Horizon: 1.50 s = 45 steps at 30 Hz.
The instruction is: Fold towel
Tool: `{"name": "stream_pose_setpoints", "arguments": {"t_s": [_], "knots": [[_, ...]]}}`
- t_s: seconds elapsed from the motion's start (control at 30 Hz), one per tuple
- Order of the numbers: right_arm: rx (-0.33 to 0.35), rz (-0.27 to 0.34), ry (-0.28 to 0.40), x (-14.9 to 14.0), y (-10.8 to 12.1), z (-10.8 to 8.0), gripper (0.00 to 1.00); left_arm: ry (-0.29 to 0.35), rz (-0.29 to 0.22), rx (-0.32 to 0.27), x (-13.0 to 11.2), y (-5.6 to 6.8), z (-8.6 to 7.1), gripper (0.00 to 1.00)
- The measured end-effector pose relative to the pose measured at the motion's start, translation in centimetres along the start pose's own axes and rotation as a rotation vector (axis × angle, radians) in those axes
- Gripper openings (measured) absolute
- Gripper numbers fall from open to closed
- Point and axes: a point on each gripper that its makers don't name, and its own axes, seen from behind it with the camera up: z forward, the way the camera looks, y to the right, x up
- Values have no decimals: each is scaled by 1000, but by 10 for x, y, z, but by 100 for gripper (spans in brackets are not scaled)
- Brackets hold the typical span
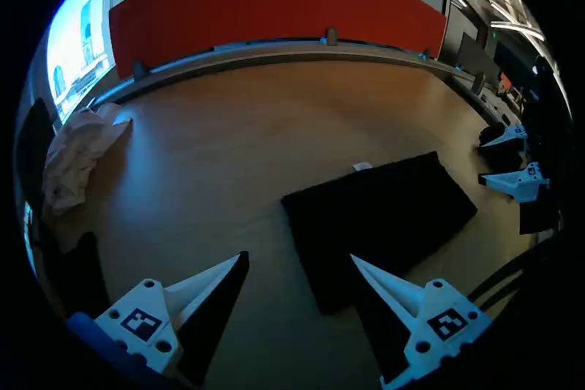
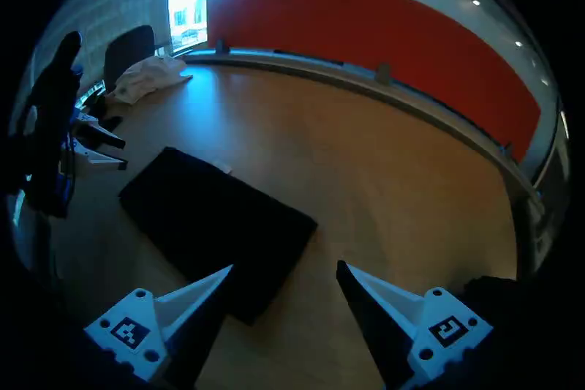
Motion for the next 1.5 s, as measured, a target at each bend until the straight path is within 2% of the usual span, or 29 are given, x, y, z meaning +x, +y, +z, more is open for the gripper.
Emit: {"name": "stream_pose_setpoints", "arguments": {"t_s": [0.2,0.5,1.07,1.5], "knots": [[0,16,5,-4,-3,-9,100,6,-17,16,-9,-1,-10,91],[13,9,4,-7,-8,-12,100,13,-52,39,-15,-6,-18,91],[75,-64,-17,-12,-20,-9,100,39,-124,109,-27,-23,-40,91],[106,-123,-67,-36,-29,-4,100,36,-156,136,-45,-31,-51,91]]}}
